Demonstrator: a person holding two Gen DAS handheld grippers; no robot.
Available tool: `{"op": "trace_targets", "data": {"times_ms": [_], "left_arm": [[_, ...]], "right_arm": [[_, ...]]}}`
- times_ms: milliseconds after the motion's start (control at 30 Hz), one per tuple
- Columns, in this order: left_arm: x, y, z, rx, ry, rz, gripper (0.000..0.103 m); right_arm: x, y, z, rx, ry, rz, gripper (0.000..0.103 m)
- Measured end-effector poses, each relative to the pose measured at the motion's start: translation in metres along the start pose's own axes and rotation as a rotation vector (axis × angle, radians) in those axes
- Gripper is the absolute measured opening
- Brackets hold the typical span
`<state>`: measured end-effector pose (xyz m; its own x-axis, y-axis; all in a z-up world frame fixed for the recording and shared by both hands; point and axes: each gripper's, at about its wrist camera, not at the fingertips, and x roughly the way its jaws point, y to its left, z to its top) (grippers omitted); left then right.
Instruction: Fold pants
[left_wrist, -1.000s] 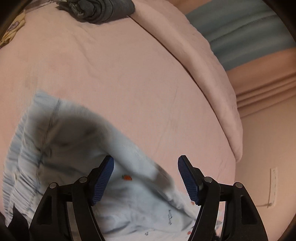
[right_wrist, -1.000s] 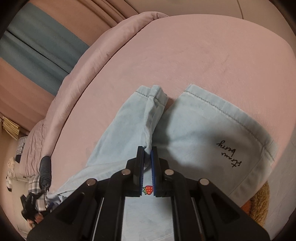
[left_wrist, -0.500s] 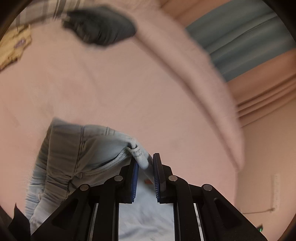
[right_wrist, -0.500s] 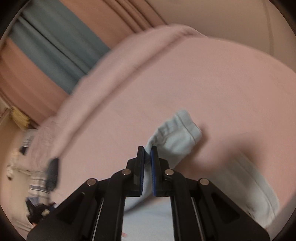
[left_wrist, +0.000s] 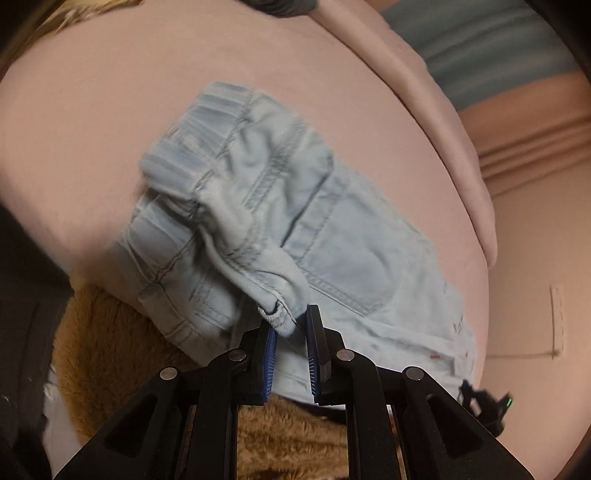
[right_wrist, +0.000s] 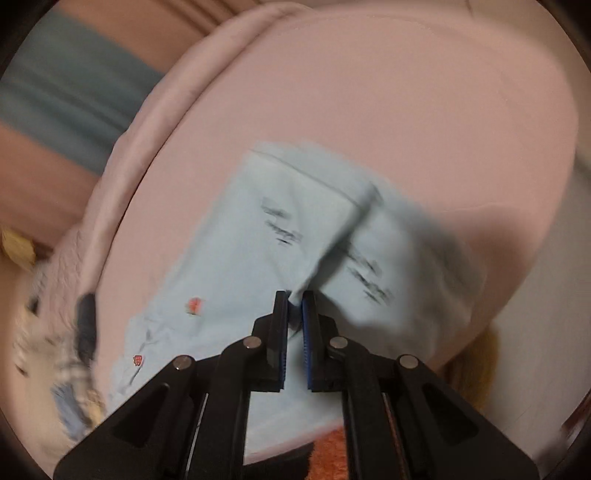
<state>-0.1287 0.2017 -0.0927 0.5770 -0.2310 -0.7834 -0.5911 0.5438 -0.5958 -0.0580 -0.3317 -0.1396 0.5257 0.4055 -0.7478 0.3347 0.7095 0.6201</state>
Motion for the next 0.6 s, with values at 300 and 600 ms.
{"op": "trace_targets", "data": {"times_ms": [300,600], "left_arm": [[-0.007,0.006,0.032,-0.077,-0.11,0.015,0.029],[-0.015,-0.008,0.032,-0.01,-0.184,0.1,0.016]], "right_arm": [[-0.013,0.008,0.024,-0.053,-0.099,-0.059,0.029],[-0.029,0.025,0.028,-0.065,-0.152,-0.046,0.004]]}}
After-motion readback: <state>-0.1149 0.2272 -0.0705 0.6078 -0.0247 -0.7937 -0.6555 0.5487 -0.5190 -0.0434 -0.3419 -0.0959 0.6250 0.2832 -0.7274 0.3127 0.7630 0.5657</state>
